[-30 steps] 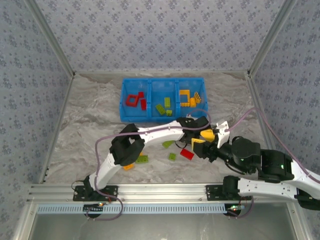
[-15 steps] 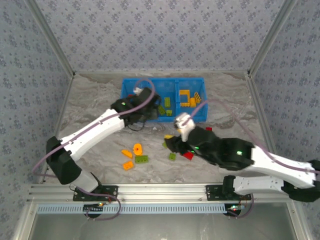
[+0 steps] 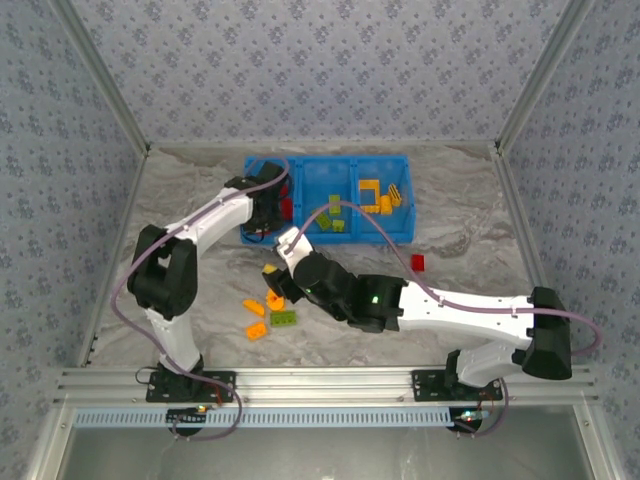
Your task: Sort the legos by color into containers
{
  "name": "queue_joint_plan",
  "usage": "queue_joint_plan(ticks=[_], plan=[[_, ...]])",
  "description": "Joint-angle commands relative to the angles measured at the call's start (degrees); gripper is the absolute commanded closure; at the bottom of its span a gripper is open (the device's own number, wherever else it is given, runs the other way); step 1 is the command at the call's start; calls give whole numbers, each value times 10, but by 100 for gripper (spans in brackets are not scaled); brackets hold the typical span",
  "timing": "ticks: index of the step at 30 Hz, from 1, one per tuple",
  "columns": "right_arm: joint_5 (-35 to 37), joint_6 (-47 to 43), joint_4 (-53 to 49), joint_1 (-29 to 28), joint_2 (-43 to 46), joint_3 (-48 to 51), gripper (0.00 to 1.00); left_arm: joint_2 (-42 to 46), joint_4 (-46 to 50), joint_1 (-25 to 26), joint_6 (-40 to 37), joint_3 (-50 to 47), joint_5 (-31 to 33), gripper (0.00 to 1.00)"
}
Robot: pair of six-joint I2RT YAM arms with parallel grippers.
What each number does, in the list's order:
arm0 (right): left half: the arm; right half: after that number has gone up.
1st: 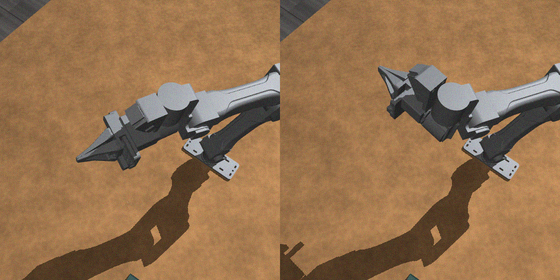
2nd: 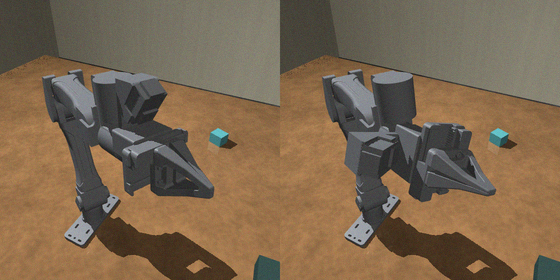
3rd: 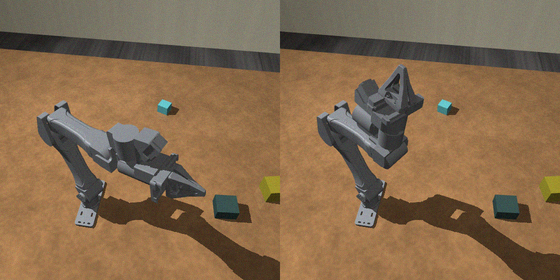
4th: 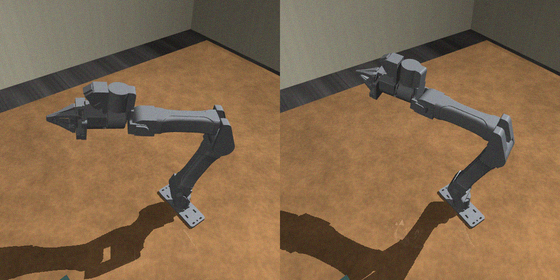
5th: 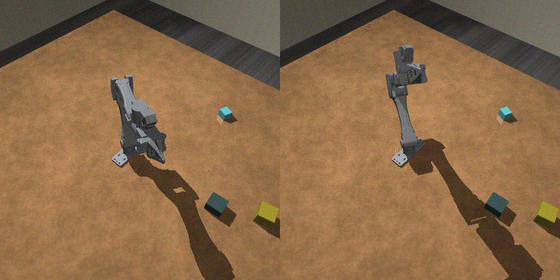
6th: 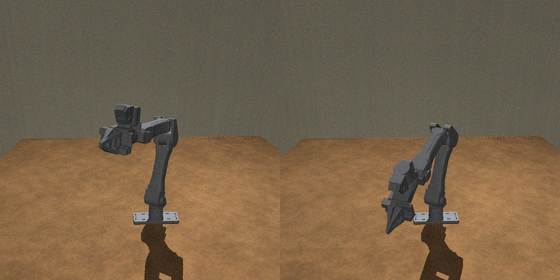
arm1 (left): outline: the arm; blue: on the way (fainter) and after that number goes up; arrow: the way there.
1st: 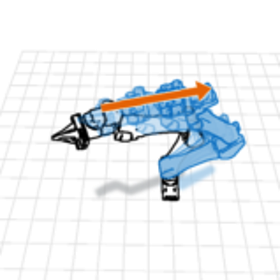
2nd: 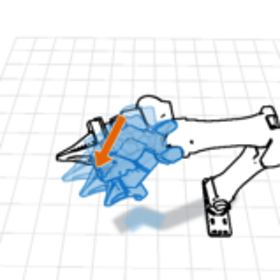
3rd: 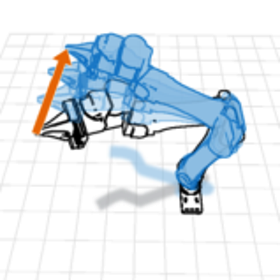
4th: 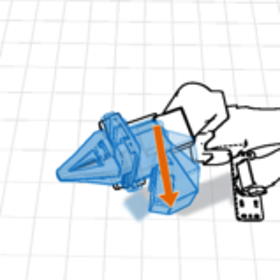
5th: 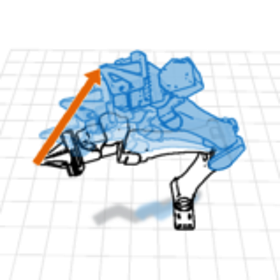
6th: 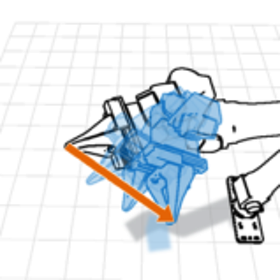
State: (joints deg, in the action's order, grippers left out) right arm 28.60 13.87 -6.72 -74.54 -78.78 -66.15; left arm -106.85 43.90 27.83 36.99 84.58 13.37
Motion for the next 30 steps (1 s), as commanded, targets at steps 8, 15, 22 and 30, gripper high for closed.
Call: queue_joint_plan(ticks=[8,15,22,30], plan=[[18,27,66,7,-14,4,42,-70,3,-16,-31,88,14,61],[15,35,54,6,-9,5,42,-113,24,-23,-37,121,28,55],[14,45,12,7,0,12,41,-103,56,-15,-35,153,34,31],[-10,94,-34,12,3,56,43,38,62,16,-2,121,30,37]])
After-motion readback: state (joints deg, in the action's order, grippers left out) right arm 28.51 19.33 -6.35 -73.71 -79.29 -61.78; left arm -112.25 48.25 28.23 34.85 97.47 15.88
